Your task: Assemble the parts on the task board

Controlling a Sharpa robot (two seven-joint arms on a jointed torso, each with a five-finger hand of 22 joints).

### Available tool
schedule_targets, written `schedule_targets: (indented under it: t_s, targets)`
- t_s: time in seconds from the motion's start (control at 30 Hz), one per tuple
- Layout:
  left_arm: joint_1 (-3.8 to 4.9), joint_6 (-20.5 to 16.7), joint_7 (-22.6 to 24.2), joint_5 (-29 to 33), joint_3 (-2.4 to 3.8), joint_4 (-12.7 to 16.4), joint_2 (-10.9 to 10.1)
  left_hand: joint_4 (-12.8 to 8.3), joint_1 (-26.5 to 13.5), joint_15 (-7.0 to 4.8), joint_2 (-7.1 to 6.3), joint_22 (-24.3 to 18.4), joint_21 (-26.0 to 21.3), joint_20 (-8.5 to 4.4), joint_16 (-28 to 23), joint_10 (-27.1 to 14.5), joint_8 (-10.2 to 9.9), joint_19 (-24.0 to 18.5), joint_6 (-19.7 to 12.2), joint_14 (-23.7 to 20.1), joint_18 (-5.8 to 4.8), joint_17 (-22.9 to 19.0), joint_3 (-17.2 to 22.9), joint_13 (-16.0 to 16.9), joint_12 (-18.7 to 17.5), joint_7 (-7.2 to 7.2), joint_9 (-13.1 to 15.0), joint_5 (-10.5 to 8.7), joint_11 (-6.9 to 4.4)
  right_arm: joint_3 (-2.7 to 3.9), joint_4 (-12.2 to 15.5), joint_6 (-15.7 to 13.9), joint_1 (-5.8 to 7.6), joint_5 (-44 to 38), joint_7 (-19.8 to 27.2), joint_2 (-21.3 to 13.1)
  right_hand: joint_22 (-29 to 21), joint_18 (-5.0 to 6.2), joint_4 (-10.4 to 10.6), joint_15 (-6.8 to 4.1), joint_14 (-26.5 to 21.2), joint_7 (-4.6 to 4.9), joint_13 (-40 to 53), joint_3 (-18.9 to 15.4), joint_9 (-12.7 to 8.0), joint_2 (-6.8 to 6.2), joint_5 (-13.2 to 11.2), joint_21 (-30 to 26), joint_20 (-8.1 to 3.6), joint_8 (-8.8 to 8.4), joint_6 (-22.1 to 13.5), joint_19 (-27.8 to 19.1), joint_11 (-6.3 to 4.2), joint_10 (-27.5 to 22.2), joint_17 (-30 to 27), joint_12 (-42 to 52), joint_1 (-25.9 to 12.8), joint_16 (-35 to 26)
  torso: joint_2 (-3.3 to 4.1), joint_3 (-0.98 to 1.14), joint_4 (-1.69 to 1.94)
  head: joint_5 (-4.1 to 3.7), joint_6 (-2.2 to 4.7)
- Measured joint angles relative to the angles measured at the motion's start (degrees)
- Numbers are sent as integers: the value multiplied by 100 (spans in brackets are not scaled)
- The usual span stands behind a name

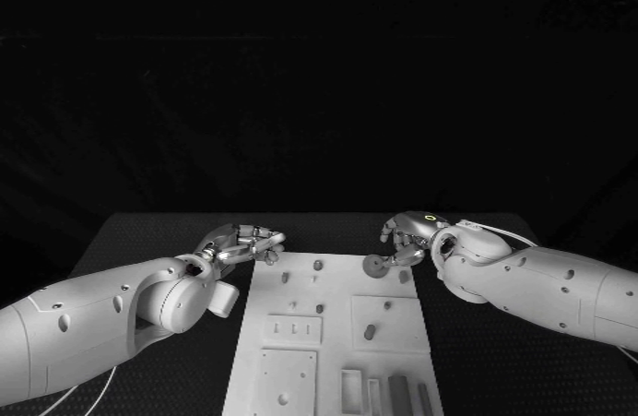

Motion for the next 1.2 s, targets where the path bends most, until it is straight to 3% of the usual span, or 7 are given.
schedule_targets:
  t_s: [0.27,0.77,0.97,1.07,1.2]
  targets:
    - [-13,25,4,6,0,-40,2,0,-24,0,22,0,0,0,0,0,0,0,0,0,0,5,0,5,0,0,-1,0,0,-2,-182,76,-113,66,44,144,-2,-30,113,-21,0,1,988,146,37,-1,-15,425,-48,0,-1,-95,3,-33,155,1199,-1,224,9,7,14,-9,-66]
    - [-16,47,6,11,0,-56,9,0,-69,0,22,-1,0,0,0,0,0,0,0,0,-1,4,0,5,0,0,4,0,0,-1,-345,151,-181,142,129,296,-1,-60,176,-62,43,-119,1181,368,108,135,-15,601,-101,71,121,-80,-28,-66,206,1493,44,350,6,1,5,29,-128]
    - [-16,51,6,11,1,-57,10,0,-69,0,22,-1,0,0,0,-22,0,0,0,0,-2,4,0,5,0,0,4,0,22,-1,-380,186,-196,144,151,336,-1,-61,192,-61,44,-124,1181,384,108,135,-15,624,-102,71,126,-80,-28,-66,212,1515,44,357,5,4,3,49,-134]
    - [-16,52,6,11,1,-67,12,0,-69,0,22,-1,0,0,0,-22,0,0,0,0,-2,4,0,4,0,0,4,0,22,-1,-396,217,-209,139,156,359,-1,-61,173,-64,132,-174,1192,463,129,245,-15,669,-111,140,175,-69,-28,-66,247,1560,92,406,5,3,3,55,-131]
    - [-16,53,6,12,1,-69,13,0,-69,0,22,-2,0,0,0,-22,0,0,0,0,-2,3,0,4,0,0,3,0,21,-3,-462,259,-222,134,158,379,-1,-64,168,-61,168,-189,1193,486,131,278,8,698,-131,145,191,-49,-28,-66,268,1560,81,443,5,4,4,56,-141]
